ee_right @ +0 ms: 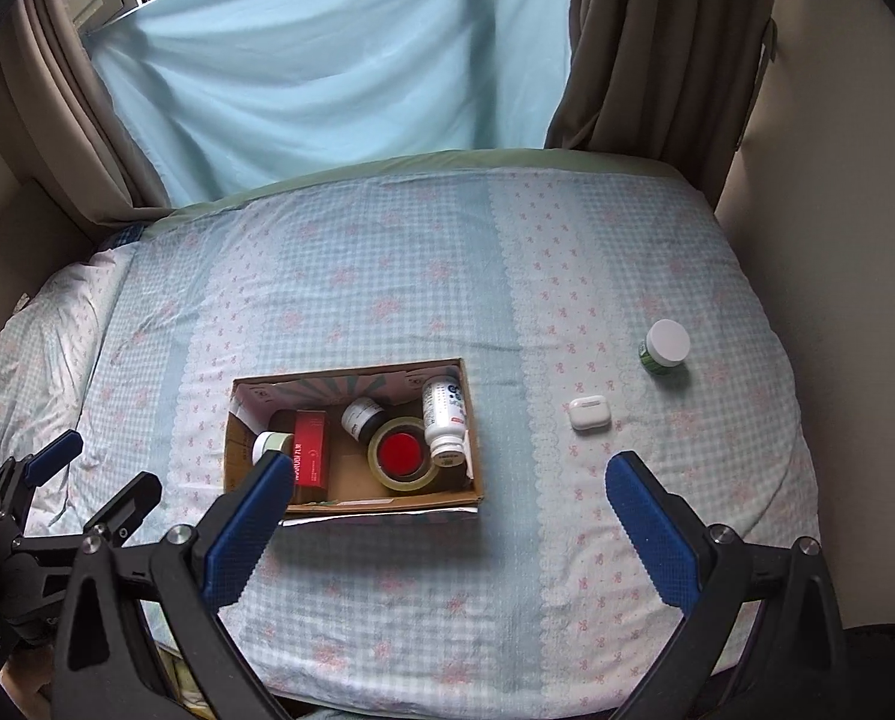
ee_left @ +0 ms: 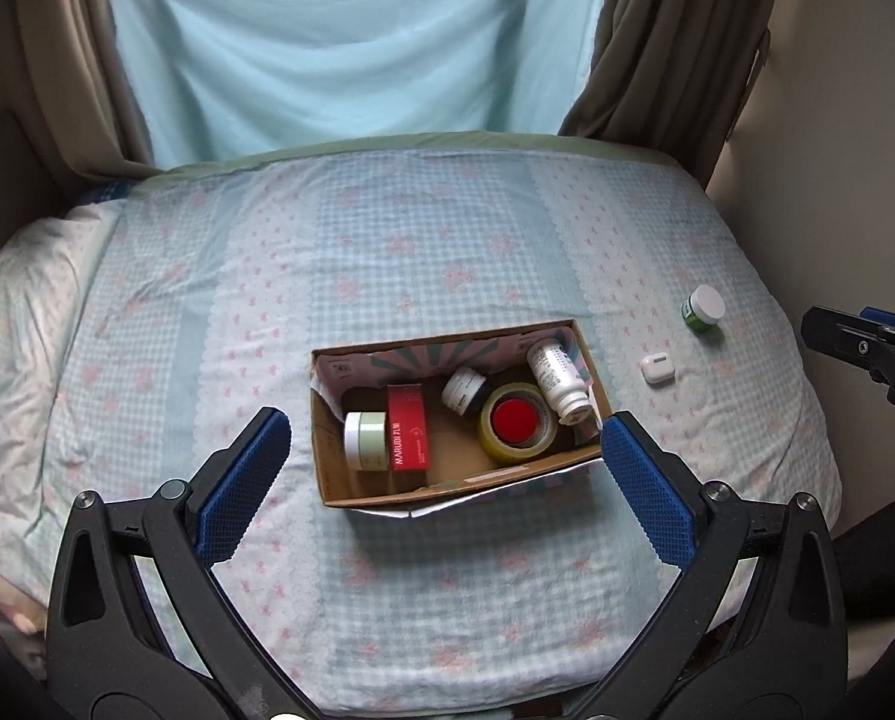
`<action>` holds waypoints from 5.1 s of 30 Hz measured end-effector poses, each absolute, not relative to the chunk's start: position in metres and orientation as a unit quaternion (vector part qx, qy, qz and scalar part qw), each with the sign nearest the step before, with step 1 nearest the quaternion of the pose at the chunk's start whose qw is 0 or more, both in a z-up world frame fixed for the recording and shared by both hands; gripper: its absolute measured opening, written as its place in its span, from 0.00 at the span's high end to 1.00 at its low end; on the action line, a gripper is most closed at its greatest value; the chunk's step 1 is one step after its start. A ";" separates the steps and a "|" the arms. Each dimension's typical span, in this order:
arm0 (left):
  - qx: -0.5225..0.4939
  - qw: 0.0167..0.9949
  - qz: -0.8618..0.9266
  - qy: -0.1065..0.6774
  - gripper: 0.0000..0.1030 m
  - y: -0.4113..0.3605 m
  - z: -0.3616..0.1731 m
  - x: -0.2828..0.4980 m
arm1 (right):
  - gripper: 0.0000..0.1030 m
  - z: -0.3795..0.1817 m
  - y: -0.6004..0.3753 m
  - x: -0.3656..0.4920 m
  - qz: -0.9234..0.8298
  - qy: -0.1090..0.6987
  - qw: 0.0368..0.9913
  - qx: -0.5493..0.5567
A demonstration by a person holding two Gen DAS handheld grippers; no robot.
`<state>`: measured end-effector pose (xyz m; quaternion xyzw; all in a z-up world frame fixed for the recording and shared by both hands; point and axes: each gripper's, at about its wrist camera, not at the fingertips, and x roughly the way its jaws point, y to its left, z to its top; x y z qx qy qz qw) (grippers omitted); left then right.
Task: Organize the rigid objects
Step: 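Withdraw both tools from the box toward the earbud case and white jar, then grasp the white earbud case with the left tool while the right tool grasps the white-lidded jar, then carry the earbud case with the left tool while the right tool carries the white jar to the box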
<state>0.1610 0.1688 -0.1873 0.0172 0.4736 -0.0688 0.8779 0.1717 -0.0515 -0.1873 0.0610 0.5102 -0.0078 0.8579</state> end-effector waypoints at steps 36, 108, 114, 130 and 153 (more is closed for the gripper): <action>0.040 0.871 0.003 0.489 0.00 -0.189 -0.465 0.230 | 0.00 -0.409 -0.353 0.263 0.054 0.460 0.886 0.017; -0.055 0.924 0.032 0.376 0.44 -0.025 -0.150 0.158 | 0.36 -0.184 -0.216 0.167 0.114 0.409 0.905 0.017; -0.057 0.921 0.026 0.384 0.44 0.047 -0.148 0.155 | 0.36 -0.183 -0.159 0.163 0.119 0.414 0.902 0.024; -0.024 0.882 -0.069 0.465 0.44 0.216 -0.198 0.194 | 0.36 -0.213 0.015 0.182 0.057 0.460 0.883 0.070; 0.030 0.811 -0.121 0.571 0.44 0.227 -0.354 0.319 | 0.36 -0.388 0.105 0.265 0.109 0.606 0.788 -0.003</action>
